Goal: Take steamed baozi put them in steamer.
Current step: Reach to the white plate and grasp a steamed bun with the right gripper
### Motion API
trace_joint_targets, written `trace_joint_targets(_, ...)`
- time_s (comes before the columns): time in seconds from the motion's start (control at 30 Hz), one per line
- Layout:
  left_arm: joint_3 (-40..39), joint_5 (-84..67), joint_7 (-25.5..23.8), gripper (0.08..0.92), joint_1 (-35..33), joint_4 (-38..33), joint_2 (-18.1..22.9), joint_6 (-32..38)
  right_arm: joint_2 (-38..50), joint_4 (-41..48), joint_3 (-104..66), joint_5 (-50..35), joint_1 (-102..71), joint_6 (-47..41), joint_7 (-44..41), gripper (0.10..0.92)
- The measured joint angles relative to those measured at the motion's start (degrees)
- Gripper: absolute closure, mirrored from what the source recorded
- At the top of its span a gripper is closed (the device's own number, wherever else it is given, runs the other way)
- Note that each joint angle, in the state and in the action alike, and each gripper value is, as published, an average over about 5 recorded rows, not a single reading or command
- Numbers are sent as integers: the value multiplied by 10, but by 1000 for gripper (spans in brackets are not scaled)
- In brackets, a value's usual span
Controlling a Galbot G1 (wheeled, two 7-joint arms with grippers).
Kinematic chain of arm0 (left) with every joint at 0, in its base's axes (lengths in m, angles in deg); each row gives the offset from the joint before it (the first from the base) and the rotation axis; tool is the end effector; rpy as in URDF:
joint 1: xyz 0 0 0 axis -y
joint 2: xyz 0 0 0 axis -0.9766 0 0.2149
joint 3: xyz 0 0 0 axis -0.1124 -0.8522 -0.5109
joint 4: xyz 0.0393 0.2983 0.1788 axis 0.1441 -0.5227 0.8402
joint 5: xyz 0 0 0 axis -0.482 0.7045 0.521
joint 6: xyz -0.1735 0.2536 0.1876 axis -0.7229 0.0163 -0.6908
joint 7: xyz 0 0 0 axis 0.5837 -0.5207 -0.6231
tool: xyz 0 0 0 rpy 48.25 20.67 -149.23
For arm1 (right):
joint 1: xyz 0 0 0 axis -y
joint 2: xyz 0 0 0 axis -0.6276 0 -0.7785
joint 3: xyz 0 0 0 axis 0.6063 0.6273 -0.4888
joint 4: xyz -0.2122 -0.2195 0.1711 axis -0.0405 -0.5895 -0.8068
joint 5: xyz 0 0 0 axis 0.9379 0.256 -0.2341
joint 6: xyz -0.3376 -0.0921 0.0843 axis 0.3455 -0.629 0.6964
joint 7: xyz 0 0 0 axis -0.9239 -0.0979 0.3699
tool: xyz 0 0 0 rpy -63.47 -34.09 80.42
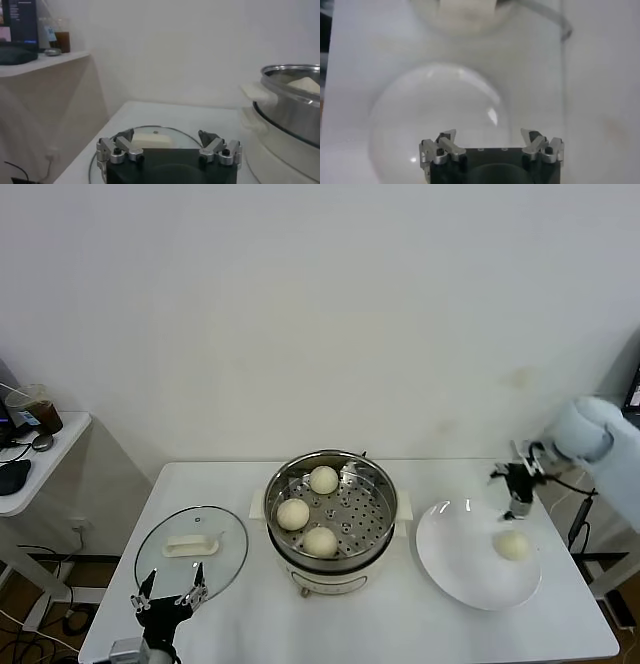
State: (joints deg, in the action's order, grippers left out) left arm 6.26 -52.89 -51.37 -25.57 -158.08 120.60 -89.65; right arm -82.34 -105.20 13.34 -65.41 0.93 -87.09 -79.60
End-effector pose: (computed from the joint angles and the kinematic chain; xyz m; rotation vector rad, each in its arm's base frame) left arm 0.1407 0.0478 -0.3082 0.2487 -2.8132 0.0320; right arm 0.4983 -0.2466 -0.1332 1.1616 -1.4188 1.2820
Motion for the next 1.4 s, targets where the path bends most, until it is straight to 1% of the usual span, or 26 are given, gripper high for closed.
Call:
trace_joint_targets(0.3, 0, 8, 0, 177, -6, 1, 5, 0, -18, 40, -52, 72, -61, 27, -1, 203)
trace_joint_targets(0.6, 0, 10, 0, 177, -4, 10, 5, 1, -50, 77, -66, 115, -81, 43, -3, 203)
trace_joint_targets(1.4, -3, 10, 0, 177, 5, 32, 3, 1, -100, 133, -72, 163, -98, 54, 21, 203)
